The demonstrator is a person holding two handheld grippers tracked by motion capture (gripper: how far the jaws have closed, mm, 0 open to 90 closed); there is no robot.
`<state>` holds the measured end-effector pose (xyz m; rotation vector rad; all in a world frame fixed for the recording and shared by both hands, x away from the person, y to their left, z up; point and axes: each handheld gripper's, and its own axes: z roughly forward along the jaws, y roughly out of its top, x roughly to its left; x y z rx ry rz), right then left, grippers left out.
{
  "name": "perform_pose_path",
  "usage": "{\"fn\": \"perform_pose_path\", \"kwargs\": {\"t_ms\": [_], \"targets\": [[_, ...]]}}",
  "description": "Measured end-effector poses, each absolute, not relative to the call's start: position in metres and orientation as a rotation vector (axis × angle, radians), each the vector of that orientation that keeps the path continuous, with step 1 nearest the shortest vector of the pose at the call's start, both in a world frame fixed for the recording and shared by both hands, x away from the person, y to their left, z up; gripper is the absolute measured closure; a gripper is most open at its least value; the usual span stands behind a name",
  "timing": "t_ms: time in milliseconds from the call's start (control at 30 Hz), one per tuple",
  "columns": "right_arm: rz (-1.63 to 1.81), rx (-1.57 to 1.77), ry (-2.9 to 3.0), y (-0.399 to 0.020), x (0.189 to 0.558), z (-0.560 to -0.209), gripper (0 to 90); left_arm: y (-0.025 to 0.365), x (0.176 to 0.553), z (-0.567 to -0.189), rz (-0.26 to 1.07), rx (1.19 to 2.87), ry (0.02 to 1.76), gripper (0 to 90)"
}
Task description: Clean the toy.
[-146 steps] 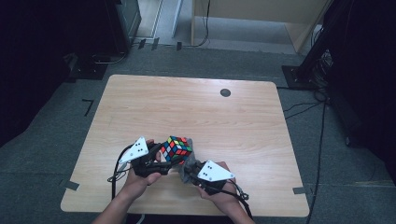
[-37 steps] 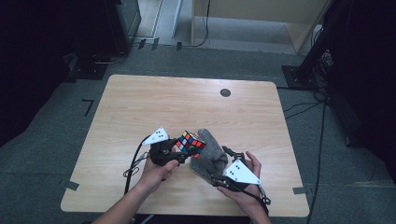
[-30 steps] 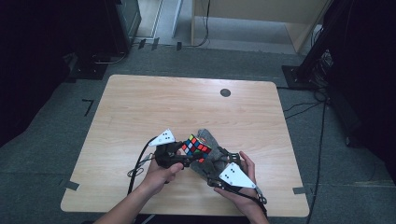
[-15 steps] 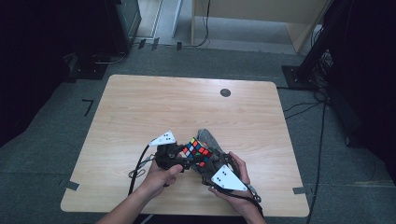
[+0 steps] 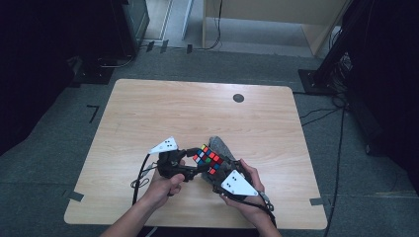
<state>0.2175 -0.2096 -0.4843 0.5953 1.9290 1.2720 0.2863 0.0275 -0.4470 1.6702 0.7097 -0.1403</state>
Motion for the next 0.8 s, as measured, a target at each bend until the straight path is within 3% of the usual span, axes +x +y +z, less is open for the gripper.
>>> {"fn": "perform_pose_path", "kwargs": {"t_ms": [133, 267, 533, 800], "targets": [[1.286, 0.688, 1.93, -0.222, 0.226, -0.481, 34.8, 0.042, 0.29, -0.445, -0.077, 1.666, 0.686, 13.7], [1.331, 0.768, 1.927, -0.232, 0.231, -0.477, 34.9, 0.044, 0.288, -0.45, 0.088, 1.769, 0.638, 13.7], [1.461, 0.892, 1.922, -0.231, 0.23, -0.466, 34.9, 0.02, 0.271, -0.466, 0.372, 1.976, 0.511, 14.3], [1.601, 1.012, 1.945, -0.222, 0.226, -0.461, 34.9, 0.003, 0.256, -0.477, 0.622, 2.048, 0.398, 14.2]]}}
